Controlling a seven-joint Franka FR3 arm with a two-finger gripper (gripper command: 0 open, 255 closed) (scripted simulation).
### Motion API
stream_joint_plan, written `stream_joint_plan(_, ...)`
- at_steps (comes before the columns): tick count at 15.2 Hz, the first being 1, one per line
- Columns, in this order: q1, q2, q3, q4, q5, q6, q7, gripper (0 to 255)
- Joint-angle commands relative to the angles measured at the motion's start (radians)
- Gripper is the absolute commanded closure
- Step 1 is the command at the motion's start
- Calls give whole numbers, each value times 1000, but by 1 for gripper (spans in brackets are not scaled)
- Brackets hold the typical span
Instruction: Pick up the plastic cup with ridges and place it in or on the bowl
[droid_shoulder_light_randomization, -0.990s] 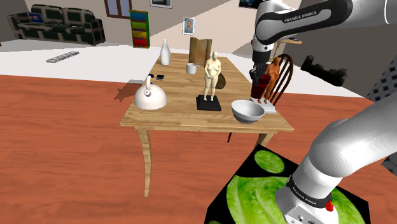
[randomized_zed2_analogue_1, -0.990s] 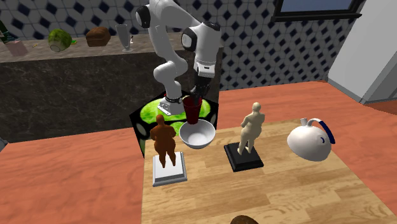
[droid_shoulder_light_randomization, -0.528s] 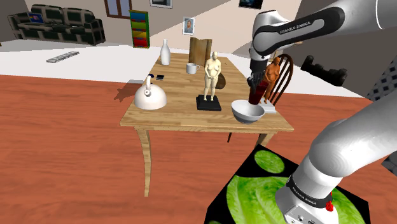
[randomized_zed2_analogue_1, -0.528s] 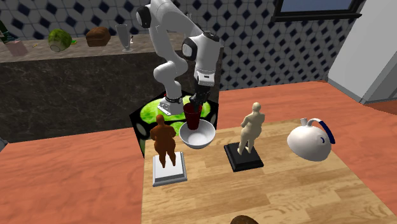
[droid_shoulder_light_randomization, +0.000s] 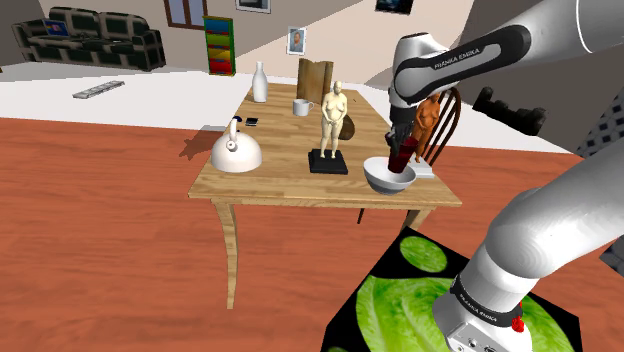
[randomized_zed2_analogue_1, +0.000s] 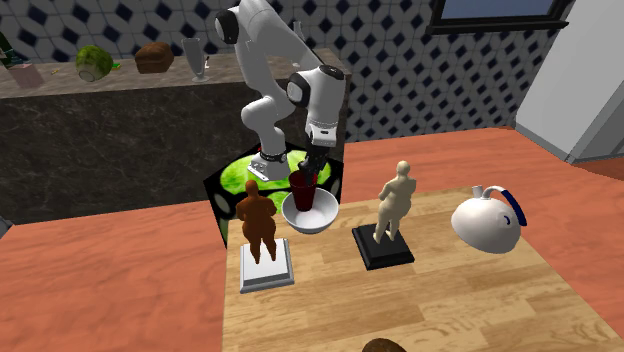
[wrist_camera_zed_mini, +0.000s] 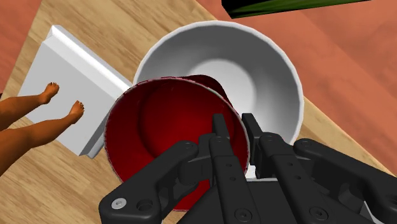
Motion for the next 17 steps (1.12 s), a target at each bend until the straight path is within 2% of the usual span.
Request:
stream_joint_plan(1, 0, 1, 0, -1, 0, 3, 0, 255)
stream_joint_plan(5, 0, 1, 0, -1, 0, 3, 0, 255)
stream_joint_plan(6, 0, 1, 0, -1, 0, 3, 0, 0)
stream_joint_plan(11, 0, 1, 0, -1, 0, 3, 0, 0)
stream_joint_plan(15, 13, -36, 27, 92, 22, -131, -5, 0)
stream_joint_plan(17, 13, -37, 27, 92, 22, -131, -5, 0)
